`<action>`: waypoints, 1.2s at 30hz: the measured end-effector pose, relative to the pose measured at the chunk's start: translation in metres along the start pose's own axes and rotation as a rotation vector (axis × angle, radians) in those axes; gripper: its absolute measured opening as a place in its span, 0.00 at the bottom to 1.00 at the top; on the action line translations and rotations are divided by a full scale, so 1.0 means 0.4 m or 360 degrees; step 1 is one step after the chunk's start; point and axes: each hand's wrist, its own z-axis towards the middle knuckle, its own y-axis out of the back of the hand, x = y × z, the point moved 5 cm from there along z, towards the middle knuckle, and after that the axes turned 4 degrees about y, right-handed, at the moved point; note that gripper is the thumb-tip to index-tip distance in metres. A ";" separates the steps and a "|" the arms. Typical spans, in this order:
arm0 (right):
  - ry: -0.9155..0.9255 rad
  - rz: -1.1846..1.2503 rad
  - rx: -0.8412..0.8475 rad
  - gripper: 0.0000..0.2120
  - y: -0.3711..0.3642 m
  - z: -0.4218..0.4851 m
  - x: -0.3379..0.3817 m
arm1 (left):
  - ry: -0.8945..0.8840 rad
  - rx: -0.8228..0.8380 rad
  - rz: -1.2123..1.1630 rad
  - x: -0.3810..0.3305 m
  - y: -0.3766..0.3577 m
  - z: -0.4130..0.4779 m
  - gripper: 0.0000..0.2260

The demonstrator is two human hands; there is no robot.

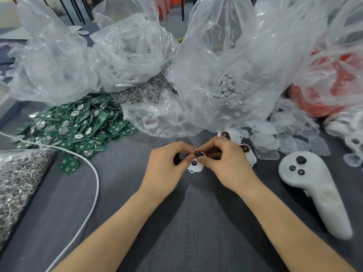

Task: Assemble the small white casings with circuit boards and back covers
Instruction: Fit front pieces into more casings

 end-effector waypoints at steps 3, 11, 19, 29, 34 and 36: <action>-0.0061 0.0063 0.0047 0.06 0.000 0.005 -0.002 | -0.0008 -0.0016 -0.0011 -0.005 0.000 -0.002 0.07; -0.0009 -0.0036 0.0065 0.06 -0.003 0.007 0.008 | -0.0088 -0.0042 0.0088 -0.014 0.007 -0.003 0.06; -0.0015 0.0155 0.0200 0.06 0.026 0.009 0.005 | -0.0163 0.0016 0.0095 -0.022 0.002 -0.008 0.09; -0.0050 0.0198 0.0167 0.06 0.018 0.017 -0.002 | -0.0155 0.0079 0.0092 -0.021 0.004 -0.004 0.06; -0.0018 0.0181 0.0218 0.07 0.023 0.016 -0.001 | -0.0153 0.0081 0.0077 -0.023 0.003 -0.004 0.04; 0.0029 0.0195 0.0313 0.07 0.027 0.012 0.000 | -0.0161 0.0106 0.0070 -0.022 0.002 -0.003 0.04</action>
